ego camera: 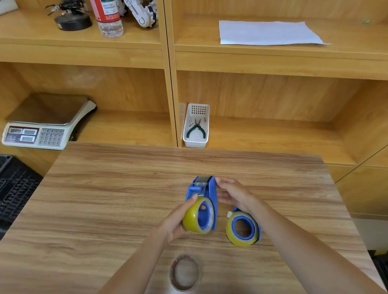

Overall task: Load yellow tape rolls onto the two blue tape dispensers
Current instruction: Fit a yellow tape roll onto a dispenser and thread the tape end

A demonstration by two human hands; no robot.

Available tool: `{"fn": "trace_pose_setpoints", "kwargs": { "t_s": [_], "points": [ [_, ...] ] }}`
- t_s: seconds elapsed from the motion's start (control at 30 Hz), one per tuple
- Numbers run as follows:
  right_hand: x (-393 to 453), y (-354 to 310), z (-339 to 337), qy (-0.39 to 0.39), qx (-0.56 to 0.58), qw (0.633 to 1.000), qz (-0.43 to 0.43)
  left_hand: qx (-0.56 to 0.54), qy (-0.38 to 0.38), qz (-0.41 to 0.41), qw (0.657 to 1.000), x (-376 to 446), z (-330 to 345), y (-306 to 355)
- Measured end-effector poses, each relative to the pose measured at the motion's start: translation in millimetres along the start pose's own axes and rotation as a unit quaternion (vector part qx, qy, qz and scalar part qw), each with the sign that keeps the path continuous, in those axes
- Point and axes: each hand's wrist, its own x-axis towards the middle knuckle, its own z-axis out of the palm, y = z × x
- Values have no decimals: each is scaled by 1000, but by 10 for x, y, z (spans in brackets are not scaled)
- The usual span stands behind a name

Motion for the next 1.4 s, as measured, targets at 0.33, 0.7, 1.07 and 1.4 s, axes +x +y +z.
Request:
{"fn": "trace_pose_setpoints", "kwargs": {
  "t_s": [0.33,0.7,1.07,1.4],
  "points": [
    [-96,-20,141,-3,-85,993,-77,-9,54,-25,998,52,120,64],
    [46,80,144,87,-157,982,-59,219,175,49,959,176,42,49],
    [194,428,378,193,-332,922,-45,604,170,162,762,194,-159,-192],
    [161,486,630,220,-312,924,-24,639,142,110,748,396,-340,-309]
  ]
}}
